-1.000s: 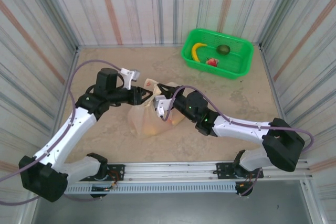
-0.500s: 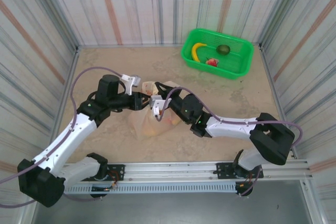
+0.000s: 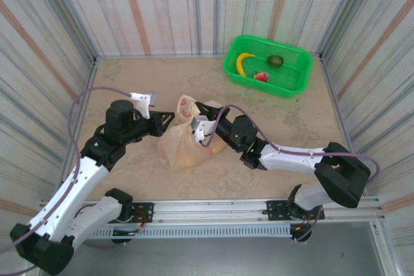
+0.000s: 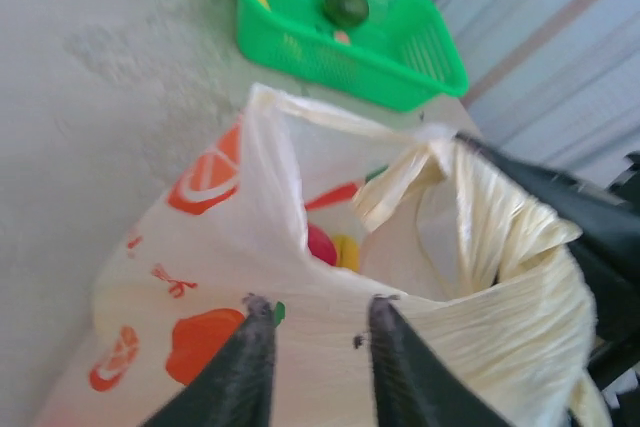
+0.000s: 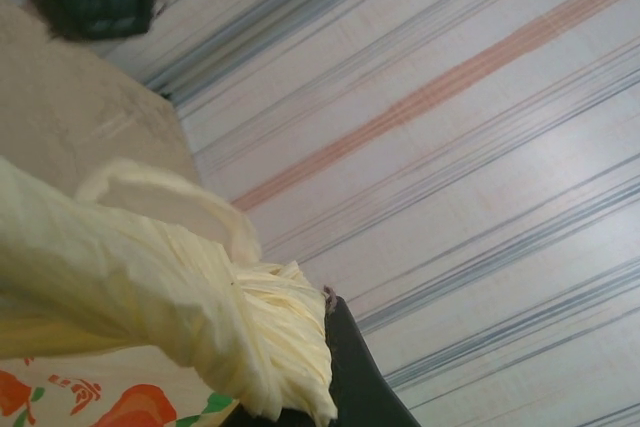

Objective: Place the fake fruits into the plastic bag and tie a complex knot

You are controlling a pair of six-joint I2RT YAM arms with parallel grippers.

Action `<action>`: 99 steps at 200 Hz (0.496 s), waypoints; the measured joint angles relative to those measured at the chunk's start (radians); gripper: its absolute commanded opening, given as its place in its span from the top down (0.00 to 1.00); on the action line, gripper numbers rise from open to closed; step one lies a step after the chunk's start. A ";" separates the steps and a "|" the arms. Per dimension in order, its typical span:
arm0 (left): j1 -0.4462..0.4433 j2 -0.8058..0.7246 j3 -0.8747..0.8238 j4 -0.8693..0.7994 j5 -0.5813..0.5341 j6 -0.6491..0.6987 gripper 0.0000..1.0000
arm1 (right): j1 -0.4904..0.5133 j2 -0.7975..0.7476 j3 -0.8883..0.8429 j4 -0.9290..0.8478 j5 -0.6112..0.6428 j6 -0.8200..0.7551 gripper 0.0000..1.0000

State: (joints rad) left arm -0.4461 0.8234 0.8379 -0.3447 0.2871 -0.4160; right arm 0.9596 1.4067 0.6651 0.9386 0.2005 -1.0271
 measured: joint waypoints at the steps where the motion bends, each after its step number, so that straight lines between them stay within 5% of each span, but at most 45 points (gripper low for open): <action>1: 0.000 -0.001 0.000 0.000 -0.002 0.002 0.61 | 0.000 0.000 0.000 -0.001 0.000 0.000 1.00; 40: 0.002 0.026 0.029 0.051 0.026 0.058 0.54 | -0.007 -0.015 -0.002 -0.023 -0.038 0.027 1.00; 99: 0.002 0.210 0.037 0.137 0.131 0.159 0.69 | -0.024 -0.040 -0.002 -0.060 -0.075 0.056 1.00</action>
State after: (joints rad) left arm -0.4442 1.0332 0.8749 -0.2081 0.4179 -0.2565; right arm 0.9352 1.3666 0.6632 0.8783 0.1257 -0.9710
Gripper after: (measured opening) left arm 0.324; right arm 0.046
